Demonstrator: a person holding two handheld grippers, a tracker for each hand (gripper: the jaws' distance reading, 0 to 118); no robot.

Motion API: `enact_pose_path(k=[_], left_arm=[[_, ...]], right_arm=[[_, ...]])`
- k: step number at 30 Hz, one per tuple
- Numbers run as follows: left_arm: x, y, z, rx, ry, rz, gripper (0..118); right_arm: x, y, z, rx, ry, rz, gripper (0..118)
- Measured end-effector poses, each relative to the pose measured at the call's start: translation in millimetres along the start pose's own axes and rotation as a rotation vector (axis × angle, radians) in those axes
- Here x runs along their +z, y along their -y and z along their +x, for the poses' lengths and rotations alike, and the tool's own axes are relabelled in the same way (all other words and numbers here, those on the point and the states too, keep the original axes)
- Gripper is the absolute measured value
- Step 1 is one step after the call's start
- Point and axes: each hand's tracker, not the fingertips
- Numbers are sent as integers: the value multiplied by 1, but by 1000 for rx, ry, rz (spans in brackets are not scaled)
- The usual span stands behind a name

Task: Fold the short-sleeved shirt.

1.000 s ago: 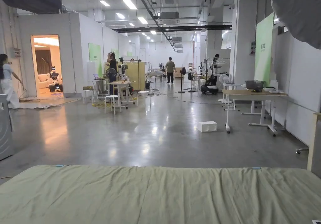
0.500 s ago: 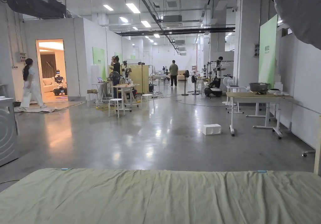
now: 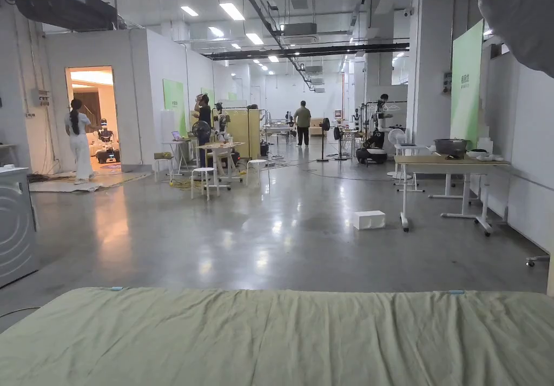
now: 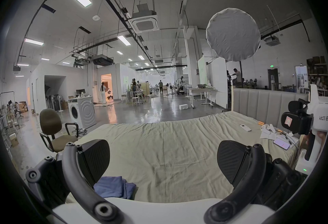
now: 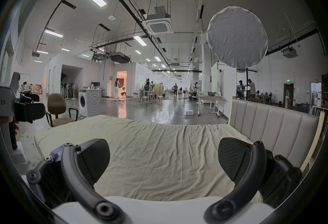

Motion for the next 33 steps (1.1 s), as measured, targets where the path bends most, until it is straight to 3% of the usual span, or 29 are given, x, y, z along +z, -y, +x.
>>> enact_pose_path(k=[7, 21, 24, 27, 28, 30, 33], left_arm=[[-2, 0, -1, 28, 0, -6, 118], [-6, 2, -7, 104, -3, -16, 118], [-7, 2, -8, 128, 2, -15, 118], [-7, 1, -8, 128, 4, -15, 118], [-7, 1, -8, 127, 4, -15, 118], [-6, 1, -7, 130, 5, -17, 118], [-7, 4, -7, 154, 11, -31, 118]], right_arm=[[0, -2, -2, 16, 0, -1, 118], [-6, 7, -3, -37, -21, -46, 118], [-11, 8, 2, -187, -9, -95, 118], [-13, 3, 11, -370, -63, -152, 118], [-13, -4, 13, -349, -84, -131, 118], [-13, -14, 13, -380, -98, -154, 118], [-11, -30, 7, -420, -27, -190, 118]])
